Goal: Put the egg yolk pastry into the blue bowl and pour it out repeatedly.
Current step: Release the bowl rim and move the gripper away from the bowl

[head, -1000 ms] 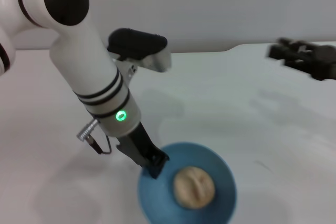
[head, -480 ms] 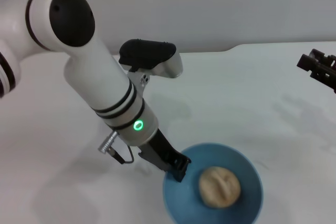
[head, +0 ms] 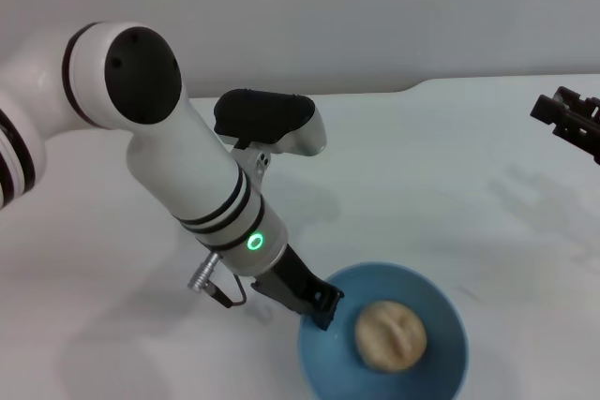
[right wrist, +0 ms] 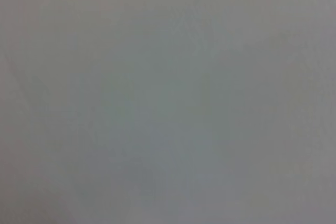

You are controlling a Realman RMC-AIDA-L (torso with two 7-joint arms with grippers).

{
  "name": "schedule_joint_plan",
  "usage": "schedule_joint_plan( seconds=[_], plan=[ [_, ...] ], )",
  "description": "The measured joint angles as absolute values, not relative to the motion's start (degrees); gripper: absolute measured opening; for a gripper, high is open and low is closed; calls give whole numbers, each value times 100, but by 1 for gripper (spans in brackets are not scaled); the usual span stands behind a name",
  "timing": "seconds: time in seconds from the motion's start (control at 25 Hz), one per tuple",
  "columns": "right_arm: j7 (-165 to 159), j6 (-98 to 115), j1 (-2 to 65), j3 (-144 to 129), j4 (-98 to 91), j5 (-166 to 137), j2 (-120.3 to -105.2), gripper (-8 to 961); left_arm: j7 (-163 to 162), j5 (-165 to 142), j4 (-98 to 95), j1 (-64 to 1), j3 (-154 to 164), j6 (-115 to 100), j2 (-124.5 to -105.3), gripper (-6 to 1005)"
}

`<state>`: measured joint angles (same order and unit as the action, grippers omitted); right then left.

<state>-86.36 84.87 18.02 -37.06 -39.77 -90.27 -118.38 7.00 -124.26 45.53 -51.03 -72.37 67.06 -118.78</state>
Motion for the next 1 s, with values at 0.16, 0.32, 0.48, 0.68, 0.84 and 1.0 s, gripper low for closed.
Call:
schedule_joint_plan(
  seconds=[0.16, 0.32, 0.48, 0.68, 0.84, 1.0],
  plan=[
    [-8577, 8482, 1802, -3683, -3962, -9027, -11838, 508, 687, -12370, 4544, -5066, -7164, 6596, -11881, 41],
    [-8558, 8473, 1801, -3679, -3938, -9026, -11838, 509, 649, -12359, 4548, -5057, -7156, 6559, -11889, 51],
    [-8522, 8472, 1786, -3676, -3937, -9026, -11838, 509, 625, -12357, 4537, -5087, -7059, 6629, -11892, 111],
    [-8496, 8435, 1777, -3674, -3937, -9026, -11838, 509, 624, -12357, 4581, -5112, -6998, 6653, -11883, 147],
    [-8493, 8428, 1772, -3673, -3937, -9026, -11839, 508, 637, -12357, 4609, -5114, -6998, 6654, -11858, 218],
    [-8491, 8419, 1749, -3674, -3937, -9026, -11839, 508, 667, -12362, 4612, -5115, -7077, 6644, -11839, 332]
  ],
)
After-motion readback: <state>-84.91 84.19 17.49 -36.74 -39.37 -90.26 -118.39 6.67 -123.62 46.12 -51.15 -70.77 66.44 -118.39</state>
